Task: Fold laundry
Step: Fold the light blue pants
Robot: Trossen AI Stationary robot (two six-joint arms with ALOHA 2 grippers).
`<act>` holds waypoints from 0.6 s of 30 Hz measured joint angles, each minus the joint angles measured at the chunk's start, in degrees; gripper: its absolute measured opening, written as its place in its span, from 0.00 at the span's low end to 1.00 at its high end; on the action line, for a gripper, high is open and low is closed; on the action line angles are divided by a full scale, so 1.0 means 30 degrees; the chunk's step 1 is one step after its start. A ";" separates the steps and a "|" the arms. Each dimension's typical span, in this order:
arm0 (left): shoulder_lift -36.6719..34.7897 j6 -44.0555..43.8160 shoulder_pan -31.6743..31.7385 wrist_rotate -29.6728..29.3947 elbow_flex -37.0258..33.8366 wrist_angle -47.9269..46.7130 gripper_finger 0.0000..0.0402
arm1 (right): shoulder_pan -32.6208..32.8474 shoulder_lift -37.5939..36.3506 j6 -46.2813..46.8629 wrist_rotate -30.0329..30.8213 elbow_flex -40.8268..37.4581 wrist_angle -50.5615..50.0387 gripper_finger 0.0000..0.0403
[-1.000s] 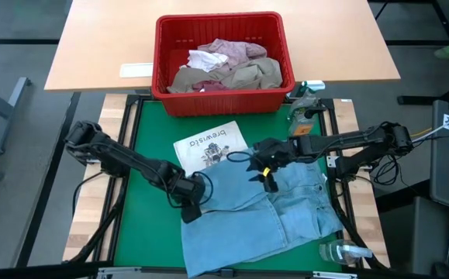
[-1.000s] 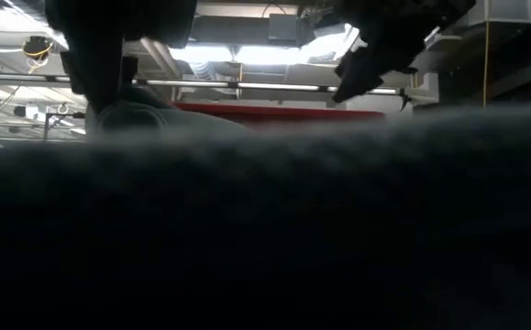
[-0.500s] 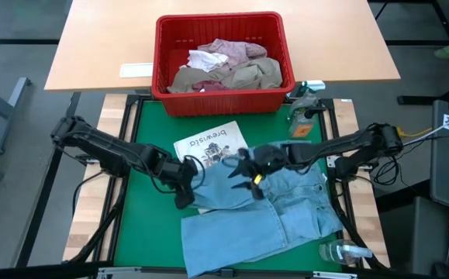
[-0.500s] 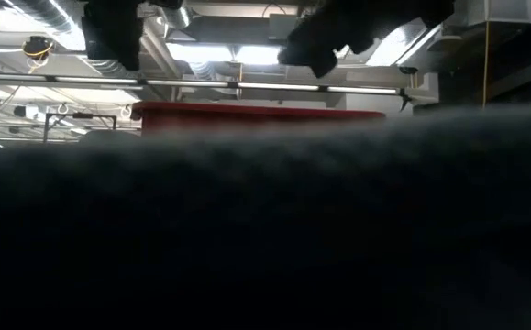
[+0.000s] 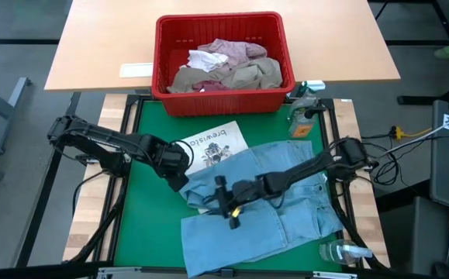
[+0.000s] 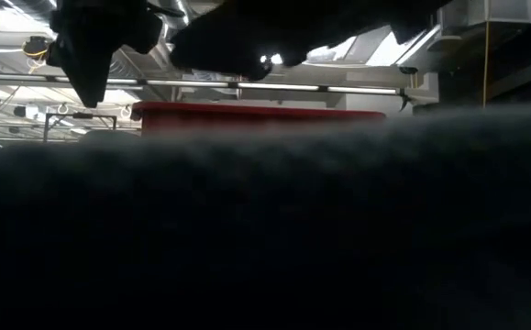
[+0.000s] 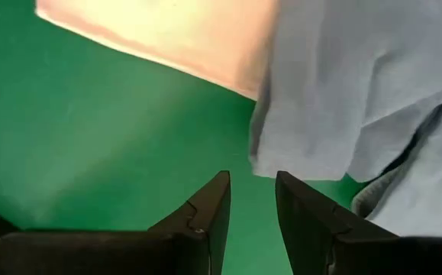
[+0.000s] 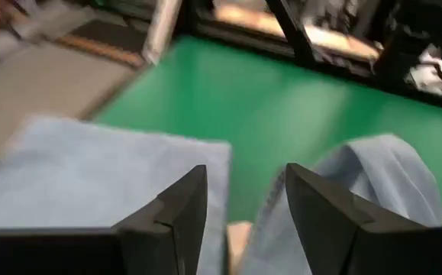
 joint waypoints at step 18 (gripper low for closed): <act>0.0000 0.0008 0.0146 0.0356 -0.0036 0.0686 0.25 | 0.0064 0.5193 -0.0828 0.4187 0.6264 -0.4444 0.44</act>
